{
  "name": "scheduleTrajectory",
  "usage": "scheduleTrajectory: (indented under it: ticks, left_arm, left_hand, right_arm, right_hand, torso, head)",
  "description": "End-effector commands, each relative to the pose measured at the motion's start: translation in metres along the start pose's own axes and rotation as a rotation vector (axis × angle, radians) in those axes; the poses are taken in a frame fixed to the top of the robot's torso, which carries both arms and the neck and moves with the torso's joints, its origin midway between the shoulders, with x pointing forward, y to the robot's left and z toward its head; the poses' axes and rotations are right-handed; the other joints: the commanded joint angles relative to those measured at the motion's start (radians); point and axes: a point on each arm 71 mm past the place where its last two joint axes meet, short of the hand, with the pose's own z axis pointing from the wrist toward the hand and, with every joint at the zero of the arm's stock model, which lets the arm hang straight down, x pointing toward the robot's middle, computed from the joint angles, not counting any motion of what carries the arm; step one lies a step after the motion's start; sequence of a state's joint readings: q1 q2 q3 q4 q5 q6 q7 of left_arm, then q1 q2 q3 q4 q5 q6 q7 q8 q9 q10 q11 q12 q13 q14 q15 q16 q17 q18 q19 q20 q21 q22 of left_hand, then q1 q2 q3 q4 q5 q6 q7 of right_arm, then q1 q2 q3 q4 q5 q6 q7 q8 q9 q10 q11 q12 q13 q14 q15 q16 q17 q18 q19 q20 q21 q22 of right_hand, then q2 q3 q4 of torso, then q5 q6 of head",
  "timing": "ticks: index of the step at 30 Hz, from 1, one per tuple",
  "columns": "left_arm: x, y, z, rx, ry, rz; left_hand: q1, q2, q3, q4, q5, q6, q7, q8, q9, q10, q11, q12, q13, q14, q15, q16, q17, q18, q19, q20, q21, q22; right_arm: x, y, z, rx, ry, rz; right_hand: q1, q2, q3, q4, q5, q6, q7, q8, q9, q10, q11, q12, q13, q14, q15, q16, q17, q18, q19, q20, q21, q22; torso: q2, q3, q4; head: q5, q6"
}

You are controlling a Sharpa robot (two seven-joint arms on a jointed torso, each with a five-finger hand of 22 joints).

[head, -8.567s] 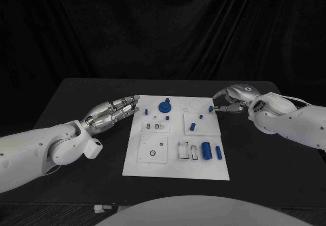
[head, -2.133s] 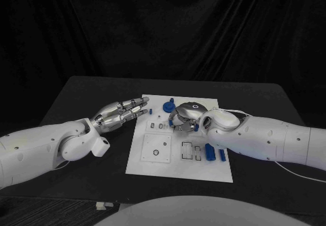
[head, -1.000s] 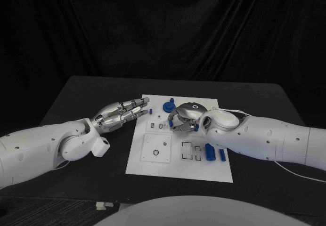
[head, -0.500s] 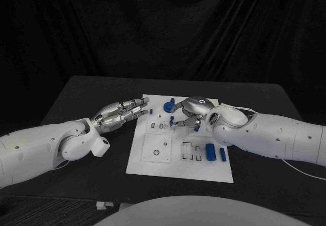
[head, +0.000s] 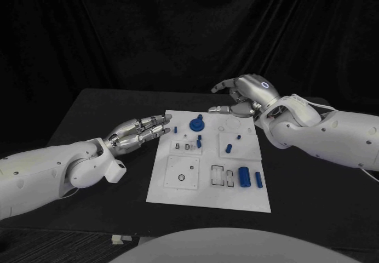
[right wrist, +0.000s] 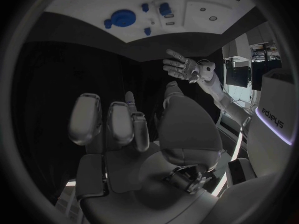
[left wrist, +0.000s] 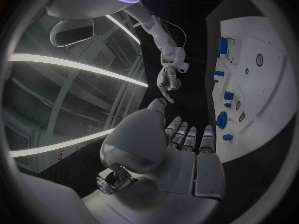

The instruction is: Assemble the parts on the task board

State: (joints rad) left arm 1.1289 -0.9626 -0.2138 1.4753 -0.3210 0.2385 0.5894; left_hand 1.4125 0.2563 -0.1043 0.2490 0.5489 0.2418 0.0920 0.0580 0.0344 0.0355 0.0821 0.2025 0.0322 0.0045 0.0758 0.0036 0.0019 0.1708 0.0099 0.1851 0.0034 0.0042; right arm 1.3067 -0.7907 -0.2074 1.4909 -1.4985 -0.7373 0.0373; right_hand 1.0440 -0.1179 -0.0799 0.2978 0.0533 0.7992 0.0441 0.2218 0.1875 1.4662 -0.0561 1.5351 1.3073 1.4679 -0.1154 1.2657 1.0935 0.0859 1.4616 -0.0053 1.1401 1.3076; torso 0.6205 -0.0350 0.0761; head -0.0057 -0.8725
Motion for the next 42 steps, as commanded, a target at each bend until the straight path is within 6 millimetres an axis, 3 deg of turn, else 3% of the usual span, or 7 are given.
scheduleTrajectory:
  ticks: [1, 8, 13, 19, 24, 33, 42]
  left_arm:
    - [-0.001, -0.005, 0.001, 0.047, -0.072, 0.049]
    - [-0.004, -0.028, 0.015, 0.081, -0.166, 0.176]
    - [-0.005, -0.046, 0.035, 0.023, -0.162, 0.359]
    - [-0.006, -0.063, 0.064, -0.138, -0.122, 0.528]
    - [-0.003, -0.068, 0.085, -0.276, -0.059, 0.724]
    - [0.011, -0.055, 0.122, -0.598, 0.055, 0.927]
    - [0.023, -0.051, 0.150, -0.654, 0.091, 0.974]
  left_hand:
    - [0.007, -0.031, -0.003, -0.014, -0.058, 0.014, 0.005, 0.008, 0.003, 0.052, 0.044, 0.124, 0.016, 0.076, 0.033, 0.044, 0.032, 0.008, 0.037, 0.028, 0.030, 0.020]
    - [-0.078, -0.114, -0.101, 0.038, -0.353, 0.294, 0.071, 0.104, 0.039, 0.375, 0.151, 0.605, 0.165, 0.587, 0.117, 0.558, 0.234, -0.002, 0.645, 0.099, 0.404, 0.202]
    - [-0.088, -0.142, -0.148, 0.036, -0.337, 0.497, 0.090, 0.221, 0.064, 0.778, 0.032, 0.949, 0.352, 0.937, -0.013, 1.064, 0.470, 0.009, 1.001, -0.013, 0.718, 0.367]
    - [-0.088, -0.146, -0.173, 0.034, -0.317, 0.561, 0.063, 0.283, 0.080, 1.535, 0.011, 1.368, 1.539, 1.566, -0.033, 1.567, 1.569, -0.062, 1.142, -0.053, 1.295, 1.014]
    - [-0.243, -0.100, -0.233, 0.040, -0.381, 0.666, 0.027, 0.375, 0.127, 1.535, -0.025, 1.368, 1.539, 1.566, -0.062, 1.567, 1.569, -0.145, 1.474, -0.057, 1.531, 1.464]
    - [-0.308, -0.063, -0.291, 0.041, -0.363, 0.823, -0.045, 0.490, 0.259, 1.535, -0.089, 1.368, 1.539, 1.566, -0.118, 1.567, 1.569, -0.148, 1.481, -0.110, 1.540, 1.484]
    - [-0.244, -0.056, -0.258, 0.023, -0.351, 0.673, 0.022, 0.253, 0.184, 1.535, -0.040, 1.368, 1.539, 1.566, -0.083, 1.567, 1.569, -0.147, 1.471, -0.091, 1.534, 1.476]
  right_arm:
    - [-0.016, -0.010, -0.003, 0.064, -0.105, 0.100]
    - [-0.024, -0.032, -0.016, 0.227, -0.071, 0.221]
    - [-0.028, -0.035, -0.024, 0.311, -0.071, 0.262]
    - [-0.032, -0.030, -0.026, 0.337, -0.058, 0.291]
    - [-0.032, -0.030, -0.026, 0.354, -0.040, 0.296]
    - [-0.031, -0.040, -0.028, 0.391, -0.006, 0.288]
    - [-0.028, -0.044, -0.034, 0.406, 0.016, 0.289]
  right_hand:
    - [-0.013, 0.044, 0.006, -0.004, 0.003, 0.024, 0.004, 0.013, 0.001, 0.037, 0.011, -0.020, 0.145, 0.001, 0.010, -0.035, -0.039, 0.011, -0.011, 0.008, -0.042, 0.086]
    - [-0.111, 0.172, -0.052, -0.004, 0.155, 0.058, 0.017, 0.026, -0.005, -0.001, 0.022, -0.064, 0.073, -0.009, 0.019, -0.128, -0.129, 0.027, -0.025, 0.018, -0.155, 0.034]
    - [-0.137, 0.236, -0.074, -0.006, 0.160, 0.051, 0.020, 0.020, -0.012, 0.004, 0.024, -0.063, 0.076, -0.002, 0.021, -0.143, -0.138, 0.029, -0.017, 0.018, -0.174, 0.023]
    - [-0.116, 0.252, -0.090, -0.007, 0.191, 0.056, 0.021, 0.021, -0.015, 0.015, 0.025, -0.055, 0.089, 0.005, 0.021, -0.141, -0.131, 0.028, -0.007, 0.019, -0.176, 0.021]
    - [-0.055, 0.262, -0.104, -0.009, 0.239, 0.054, 0.025, 0.019, -0.021, 0.021, 0.026, -0.049, 0.097, 0.010, 0.022, -0.139, -0.123, 0.027, 0.002, 0.019, -0.180, 0.019]
    - [0.008, 0.275, -0.115, -0.009, 0.309, 0.053, 0.027, 0.018, -0.027, 0.028, 0.028, -0.043, 0.108, 0.016, 0.022, -0.131, -0.111, 0.026, 0.011, 0.019, -0.179, 0.022]
    - [0.033, 0.280, -0.120, -0.009, 0.328, 0.054, 0.026, 0.019, -0.030, 0.040, 0.027, -0.031, 0.128, 0.026, 0.021, -0.106, -0.084, 0.021, 0.022, 0.018, -0.152, 0.035]
  torso:
    - [0.000, 0.0010, 0.0002]
    - [-0.006, 0.0025, 0.0005]
    - [-0.015, 0.0046, -0.0005]
    - [-0.025, 0.0138, -0.0061]
    - [-0.033, 0.0220, -0.0091]
    - [-0.053, 0.0510, -0.0302]
    - [-0.060, 0.0634, -0.0513]
  head:
    - [-0.002, 0.000]
    - [-0.014, 0.000]
    - [-0.023, 0.000]
    - [-0.018, 0.000]
    - [-0.023, 0.000]
    - [-0.009, 0.000]
    - [-0.009, 0.000]
